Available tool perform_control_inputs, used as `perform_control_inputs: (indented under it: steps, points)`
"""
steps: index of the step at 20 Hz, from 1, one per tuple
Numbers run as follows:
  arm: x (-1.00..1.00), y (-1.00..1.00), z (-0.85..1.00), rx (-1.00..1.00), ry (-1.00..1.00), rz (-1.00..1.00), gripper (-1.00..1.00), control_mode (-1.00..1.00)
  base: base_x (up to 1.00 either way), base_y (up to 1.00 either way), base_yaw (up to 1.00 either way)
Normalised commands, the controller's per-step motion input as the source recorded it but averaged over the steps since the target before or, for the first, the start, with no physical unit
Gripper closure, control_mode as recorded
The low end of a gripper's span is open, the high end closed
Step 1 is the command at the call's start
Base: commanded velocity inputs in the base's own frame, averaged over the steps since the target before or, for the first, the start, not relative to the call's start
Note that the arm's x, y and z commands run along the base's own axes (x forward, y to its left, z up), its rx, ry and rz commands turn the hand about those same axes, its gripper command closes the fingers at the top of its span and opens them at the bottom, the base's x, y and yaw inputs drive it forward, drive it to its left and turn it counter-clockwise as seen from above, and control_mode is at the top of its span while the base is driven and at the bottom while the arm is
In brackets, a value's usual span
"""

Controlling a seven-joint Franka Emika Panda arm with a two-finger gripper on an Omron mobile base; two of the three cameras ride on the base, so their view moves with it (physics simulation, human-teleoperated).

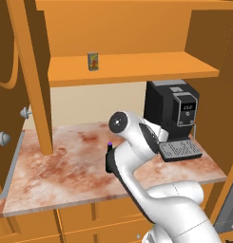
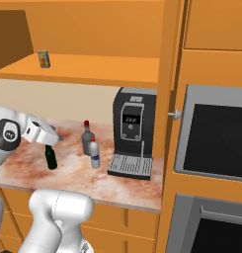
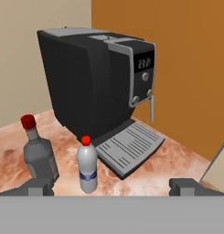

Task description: Sort all alcoholic drinks to one cabinet, and non-alcoholic drinks to the other.

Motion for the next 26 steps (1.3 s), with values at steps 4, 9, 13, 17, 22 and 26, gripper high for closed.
perform_control_inputs:
  steps: [4, 9, 13, 17, 22, 26]
  points:
    - [0.22, 0.0, -0.21, 0.0, 0.0, -0.1, -1.0, -1.0, 0.0, 0.0, 0.0]
    - [0.25, 0.0, -0.19, 0.0, 0.0, -0.14, -1.0, -1.0, 0.0, 0.0, 0.0]
    - [0.26, 0.0, -0.22, 0.0, 0.0, -0.13, -1.0, -1.0, 0.0, 0.0, 0.0]
    - [0.19, -0.02, -0.21, 0.0, 0.0, -0.11, -1.0, -1.0, 0.0, 0.0, 0.0]
    - [0.06, -0.12, -0.12, 0.0, 0.0, -0.09, -1.0, -1.0, 0.0, 0.0, 0.0]
    - [0.0, -0.23, -0.09, 0.0, 0.0, -0.04, -1.0, -1.0, 0.0, 0.0, 0.0]
